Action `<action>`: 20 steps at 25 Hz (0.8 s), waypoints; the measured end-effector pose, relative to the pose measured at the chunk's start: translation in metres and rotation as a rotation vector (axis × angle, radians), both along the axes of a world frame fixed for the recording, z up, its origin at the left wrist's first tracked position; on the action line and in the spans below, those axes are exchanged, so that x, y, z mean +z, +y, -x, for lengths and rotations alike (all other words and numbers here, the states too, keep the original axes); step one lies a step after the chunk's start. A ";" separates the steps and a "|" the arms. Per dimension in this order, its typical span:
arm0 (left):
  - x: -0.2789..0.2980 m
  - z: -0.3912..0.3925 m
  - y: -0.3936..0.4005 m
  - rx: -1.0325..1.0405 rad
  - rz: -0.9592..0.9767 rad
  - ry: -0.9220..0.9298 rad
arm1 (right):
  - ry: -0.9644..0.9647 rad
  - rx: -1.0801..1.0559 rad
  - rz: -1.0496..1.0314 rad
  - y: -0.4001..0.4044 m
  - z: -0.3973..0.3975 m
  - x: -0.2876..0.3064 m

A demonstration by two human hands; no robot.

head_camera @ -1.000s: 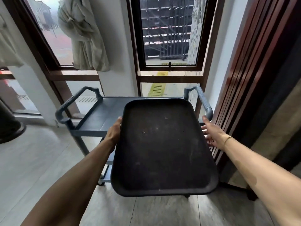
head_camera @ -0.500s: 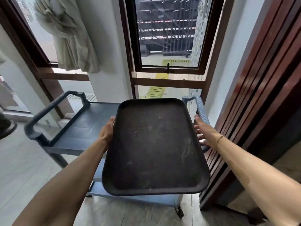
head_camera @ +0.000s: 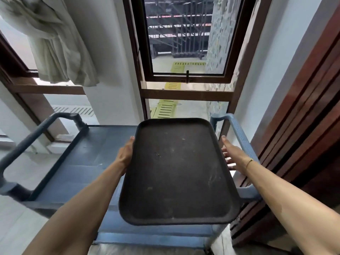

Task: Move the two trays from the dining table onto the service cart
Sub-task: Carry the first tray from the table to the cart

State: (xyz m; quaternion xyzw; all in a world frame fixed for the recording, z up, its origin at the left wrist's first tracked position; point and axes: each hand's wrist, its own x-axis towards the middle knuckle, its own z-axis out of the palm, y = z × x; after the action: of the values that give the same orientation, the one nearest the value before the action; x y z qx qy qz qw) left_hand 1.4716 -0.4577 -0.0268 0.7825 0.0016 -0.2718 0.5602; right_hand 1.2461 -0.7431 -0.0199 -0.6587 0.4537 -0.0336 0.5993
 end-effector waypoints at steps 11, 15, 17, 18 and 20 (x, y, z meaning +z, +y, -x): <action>-0.059 -0.054 -0.026 -0.126 -0.031 0.104 | 0.142 -0.097 -0.035 -0.017 -0.038 -0.053; -0.073 -0.060 -0.034 -0.131 -0.047 0.146 | 0.154 -0.115 -0.059 -0.021 -0.044 -0.063; -0.079 -0.062 -0.037 -0.133 -0.052 0.151 | 0.162 -0.121 -0.069 -0.023 -0.047 -0.067; -0.082 -0.063 -0.038 -0.130 -0.053 0.154 | 0.167 -0.115 -0.070 -0.024 -0.049 -0.068; -0.085 -0.063 -0.041 -0.112 -0.057 0.159 | 0.180 -0.109 -0.064 -0.027 -0.051 -0.074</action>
State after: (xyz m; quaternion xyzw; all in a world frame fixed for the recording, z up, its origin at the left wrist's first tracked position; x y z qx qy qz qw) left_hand 1.5344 -0.4987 -0.1123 0.7729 0.0100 -0.3641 0.5197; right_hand 1.2975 -0.7701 -0.0934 -0.6140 0.5416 0.0079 0.5741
